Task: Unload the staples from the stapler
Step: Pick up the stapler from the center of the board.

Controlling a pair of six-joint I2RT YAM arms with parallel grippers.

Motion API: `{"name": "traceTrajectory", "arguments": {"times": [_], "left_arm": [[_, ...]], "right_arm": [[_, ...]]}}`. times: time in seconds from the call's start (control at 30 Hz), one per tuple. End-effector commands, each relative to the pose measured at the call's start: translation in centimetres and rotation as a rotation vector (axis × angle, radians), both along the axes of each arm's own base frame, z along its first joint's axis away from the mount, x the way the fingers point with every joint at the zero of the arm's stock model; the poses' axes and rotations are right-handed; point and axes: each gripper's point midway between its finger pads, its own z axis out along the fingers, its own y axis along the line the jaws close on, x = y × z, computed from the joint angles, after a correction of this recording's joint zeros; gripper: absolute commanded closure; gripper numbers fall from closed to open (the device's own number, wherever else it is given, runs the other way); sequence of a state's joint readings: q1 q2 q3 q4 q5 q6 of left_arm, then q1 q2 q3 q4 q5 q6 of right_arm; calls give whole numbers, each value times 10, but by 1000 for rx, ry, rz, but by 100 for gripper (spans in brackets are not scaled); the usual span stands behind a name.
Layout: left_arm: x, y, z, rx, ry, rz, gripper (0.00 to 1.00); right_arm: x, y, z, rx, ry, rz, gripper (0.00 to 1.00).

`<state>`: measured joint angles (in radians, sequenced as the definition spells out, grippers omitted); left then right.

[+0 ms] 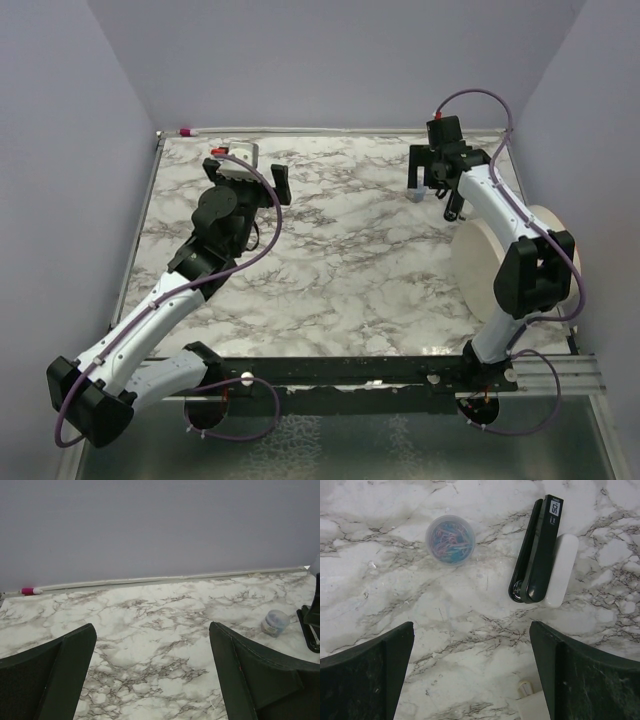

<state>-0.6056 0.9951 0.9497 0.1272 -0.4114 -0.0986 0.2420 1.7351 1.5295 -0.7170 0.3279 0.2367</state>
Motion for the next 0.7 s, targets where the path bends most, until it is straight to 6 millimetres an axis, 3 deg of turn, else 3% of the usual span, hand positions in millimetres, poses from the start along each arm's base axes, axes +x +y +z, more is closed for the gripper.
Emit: {"name": "traceTrajectory", "arguments": {"times": [0.0, 0.2, 0.33, 0.57, 0.67], "left_arm": [[-12, -28, 5, -60, -23, -117, 1], [-42, -72, 13, -73, -38, -302, 1], [-65, -91, 19, -71, -54, -373, 1], [-86, -94, 30, -26, -110, -370, 1], [-86, -89, 29, 0, -123, -336, 1]], "right_arm": [[5, -1, 9, 1, -13, -25, 1], [5, -17, 8, -67, 10, -85, 1], [8, -28, -2, -89, 54, -106, 1], [21, -57, -39, -49, 193, -163, 1], [32, -61, -46, -68, 224, -173, 7]]}}
